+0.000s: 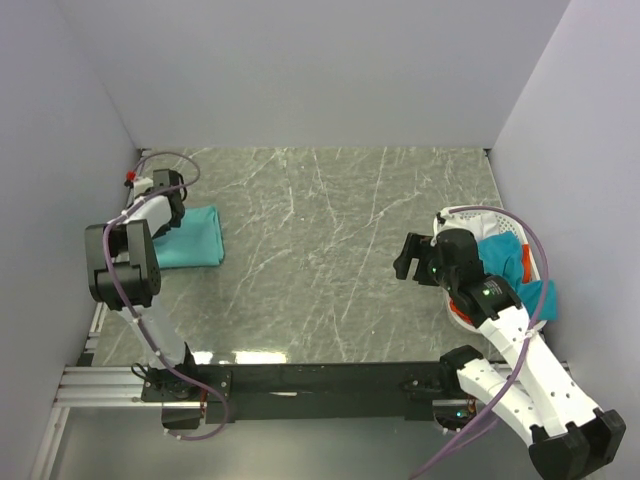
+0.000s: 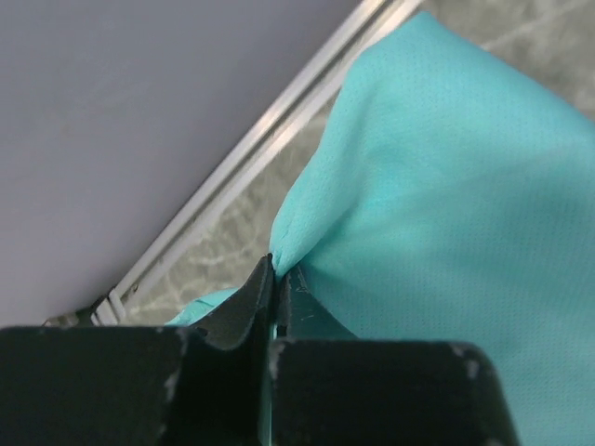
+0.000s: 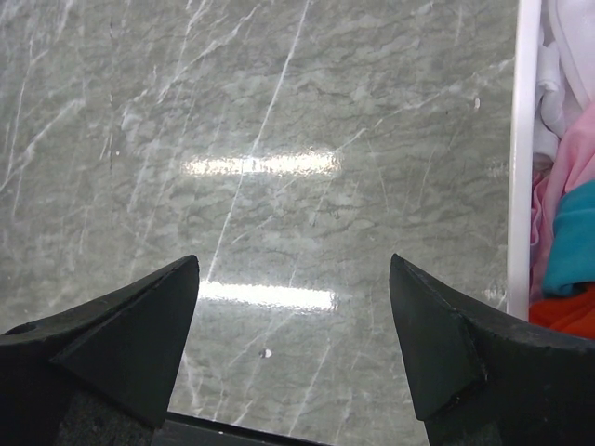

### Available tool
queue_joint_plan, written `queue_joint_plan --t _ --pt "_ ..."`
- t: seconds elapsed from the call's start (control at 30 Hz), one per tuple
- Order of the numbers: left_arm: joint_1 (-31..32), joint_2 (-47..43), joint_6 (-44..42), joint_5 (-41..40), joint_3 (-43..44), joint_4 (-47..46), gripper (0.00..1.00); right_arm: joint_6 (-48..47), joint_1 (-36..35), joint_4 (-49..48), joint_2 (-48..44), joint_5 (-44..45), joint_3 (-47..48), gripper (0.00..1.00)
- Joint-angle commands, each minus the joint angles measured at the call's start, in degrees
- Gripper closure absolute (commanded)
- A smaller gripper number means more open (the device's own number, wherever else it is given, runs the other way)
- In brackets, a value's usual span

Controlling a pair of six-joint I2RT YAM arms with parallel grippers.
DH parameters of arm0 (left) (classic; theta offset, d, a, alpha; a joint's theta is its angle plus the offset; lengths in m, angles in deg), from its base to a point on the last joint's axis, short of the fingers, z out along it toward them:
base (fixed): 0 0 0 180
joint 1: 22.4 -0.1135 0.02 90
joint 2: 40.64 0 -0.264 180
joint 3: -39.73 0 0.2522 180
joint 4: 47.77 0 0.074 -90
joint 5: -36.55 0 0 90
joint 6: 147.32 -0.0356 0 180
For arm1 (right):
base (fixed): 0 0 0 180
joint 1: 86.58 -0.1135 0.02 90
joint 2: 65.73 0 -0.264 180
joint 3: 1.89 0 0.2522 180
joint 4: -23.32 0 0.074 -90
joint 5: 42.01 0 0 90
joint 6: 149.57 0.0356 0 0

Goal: Fold and stack the t-shirts
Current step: Neatly place the folded tshirt to the corner

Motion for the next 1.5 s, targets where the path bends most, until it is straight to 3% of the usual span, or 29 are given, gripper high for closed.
queue_joint_plan --t 0.0,0.13,0.27,0.3,0.33,0.4,0.47,0.57,0.6,0.73,0.87,1.1,1.47 --pt "-1.2 1.5 -3.9 -0.8 3.7 -4.2 0.96 -0.1 0.3 0.5 -0.6 1.5 1.6 0.11" --pt "-3.7 2.3 -3.9 1.3 4.9 -4.7 0.76 0.5 0.3 1.1 -0.8 3.1 1.5 0.11" --pt "-5.6 2.5 -2.3 -0.5 7.1 -2.1 0.73 1.0 0.3 2.7 -1.2 4.0 2.0 0.11" --pt "-5.8 2.5 -2.0 0.5 9.2 -0.7 0.44 1.0 0.3 2.9 -1.8 4.1 2.2 0.11" --pt "-5.9 2.9 -1.3 0.0 10.3 0.7 0.33 1.0 0.3 3.0 -2.5 4.3 2.3 0.11" --pt "-5.9 2.5 0.9 0.7 12.5 4.6 0.25 1.2 0.4 2.9 -3.3 4.5 2.2 0.11" --pt "-5.8 0.5 2.7 2.8 12.7 5.8 0.01 1.4 0.4 3.0 -4.6 4.9 2.4 0.11" --pt "-5.7 -5.5 4.4 11.8 10.6 5.2 0.01 1.9 0.3 3.4 -5.7 4.7 3.0 0.11" --pt "-5.5 -9.9 4.8 19.8 8.3 3.2 0.01 1.9 0.3 3.6 -6.2 4.5 3.1 0.11" --pt "-3.1 -21.4 6.5 37.2 -1.3 -4.5 0.01 2.4 0.3 4.1 -7.9 4.8 3.1 0.11" --pt "4.0 -27.0 10.4 44.7 -8.7 -8.9 0.01 2.9 0.3 4.0 -9.9 3.4 1.4 0.11" --pt "17.8 -20.9 16.1 46.5 -13.4 -13.2 0.01 3.1 0.3 4.2 -11.9 2.5 -0.3 0.11" --pt "18.3 -13.4 18.4 35.0 -15.8 -11.2 0.01 2.8 0.2 4.3 -12.0 2.3 -0.9 0.10"
